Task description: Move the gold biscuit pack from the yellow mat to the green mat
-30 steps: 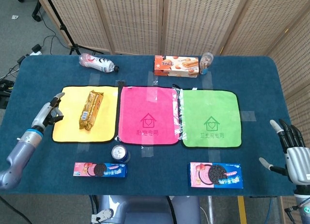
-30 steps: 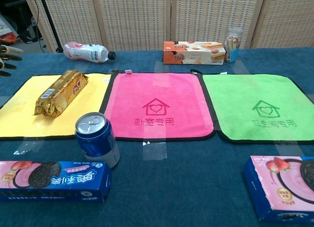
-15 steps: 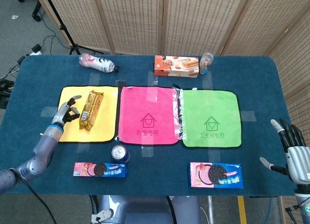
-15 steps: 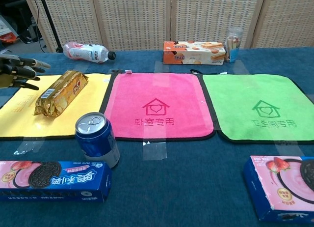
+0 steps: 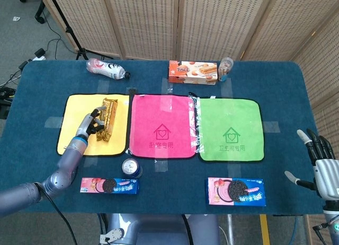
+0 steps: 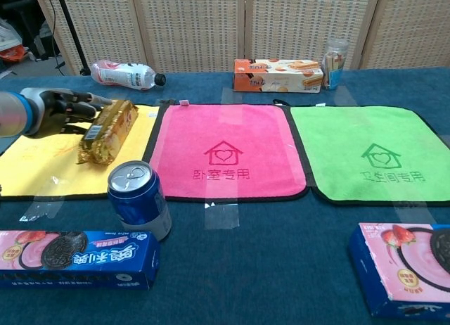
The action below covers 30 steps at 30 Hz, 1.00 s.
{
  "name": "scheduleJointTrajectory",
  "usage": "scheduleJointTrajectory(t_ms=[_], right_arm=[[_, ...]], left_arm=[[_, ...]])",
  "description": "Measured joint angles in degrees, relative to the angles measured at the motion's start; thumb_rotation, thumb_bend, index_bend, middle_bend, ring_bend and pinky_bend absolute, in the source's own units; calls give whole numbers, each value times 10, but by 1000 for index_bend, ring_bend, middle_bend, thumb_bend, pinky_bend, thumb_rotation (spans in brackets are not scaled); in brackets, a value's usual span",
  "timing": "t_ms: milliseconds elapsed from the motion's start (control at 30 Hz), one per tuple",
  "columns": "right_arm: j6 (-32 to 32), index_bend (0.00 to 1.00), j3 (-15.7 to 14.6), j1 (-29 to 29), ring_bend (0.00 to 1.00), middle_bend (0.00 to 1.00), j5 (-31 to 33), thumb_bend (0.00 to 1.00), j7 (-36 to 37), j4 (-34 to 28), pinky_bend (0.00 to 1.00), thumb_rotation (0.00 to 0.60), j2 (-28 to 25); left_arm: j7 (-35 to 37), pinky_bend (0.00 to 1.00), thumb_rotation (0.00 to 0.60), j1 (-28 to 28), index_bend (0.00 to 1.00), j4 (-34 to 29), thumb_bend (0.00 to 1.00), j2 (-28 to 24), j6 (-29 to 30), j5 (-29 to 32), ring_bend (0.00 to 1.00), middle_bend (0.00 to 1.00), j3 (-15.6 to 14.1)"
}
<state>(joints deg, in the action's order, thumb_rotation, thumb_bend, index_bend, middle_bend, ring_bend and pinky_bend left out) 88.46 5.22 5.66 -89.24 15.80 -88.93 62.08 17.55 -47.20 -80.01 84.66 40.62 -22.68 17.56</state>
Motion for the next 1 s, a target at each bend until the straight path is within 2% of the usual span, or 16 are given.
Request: scheduleJointTrajectory(t_ms=[333,500,1000], right_arm=[[-3,0,1,1,0,0,3,0,13,2,0,600,-4],[-7,0,1,2,0,0,5,0,17,4,0,600,-4],[-8,0,1,3,0,0,5,0,8,4,0,600,-2]], left_arm=[[-95,148,600,-49,161,-36,1000,67,76,43,53,52,15],[-123,148,600,-61,162,-52,1000,91,104,42,53,52,28],[-164,148,600,-93,162,-82,1000,134,128,73,53,52,84]])
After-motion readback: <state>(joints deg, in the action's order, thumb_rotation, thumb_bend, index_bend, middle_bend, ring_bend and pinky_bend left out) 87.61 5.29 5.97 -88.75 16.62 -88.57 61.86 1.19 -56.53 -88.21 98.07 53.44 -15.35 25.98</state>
